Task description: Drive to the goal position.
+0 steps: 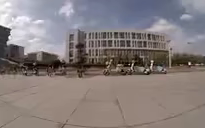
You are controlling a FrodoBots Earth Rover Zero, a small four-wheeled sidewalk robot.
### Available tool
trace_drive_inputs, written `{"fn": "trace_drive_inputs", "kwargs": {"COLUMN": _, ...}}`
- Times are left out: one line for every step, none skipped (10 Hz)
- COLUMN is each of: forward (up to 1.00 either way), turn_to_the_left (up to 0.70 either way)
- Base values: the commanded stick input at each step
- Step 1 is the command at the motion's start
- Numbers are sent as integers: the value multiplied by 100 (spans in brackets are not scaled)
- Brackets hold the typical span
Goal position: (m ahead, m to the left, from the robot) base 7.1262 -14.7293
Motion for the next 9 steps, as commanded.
{"fn": "trace_drive_inputs", "kwargs": {"forward": 100, "turn_to_the_left": -40}}
{"fn": "trace_drive_inputs", "kwargs": {"forward": 62, "turn_to_the_left": -52}}
{"fn": "trace_drive_inputs", "kwargs": {"forward": 33, "turn_to_the_left": -65}}
{"fn": "trace_drive_inputs", "kwargs": {"forward": 17, "turn_to_the_left": -34}}
{"fn": "trace_drive_inputs", "kwargs": {"forward": 11, "turn_to_the_left": -21}}
{"fn": "trace_drive_inputs", "kwargs": {"forward": 10, "turn_to_the_left": -20}}
{"fn": "trace_drive_inputs", "kwargs": {"forward": 11, "turn_to_the_left": -23}}
{"fn": "trace_drive_inputs", "kwargs": {"forward": 11, "turn_to_the_left": -23}}
{"fn": "trace_drive_inputs", "kwargs": {"forward": 11, "turn_to_the_left": -23}}
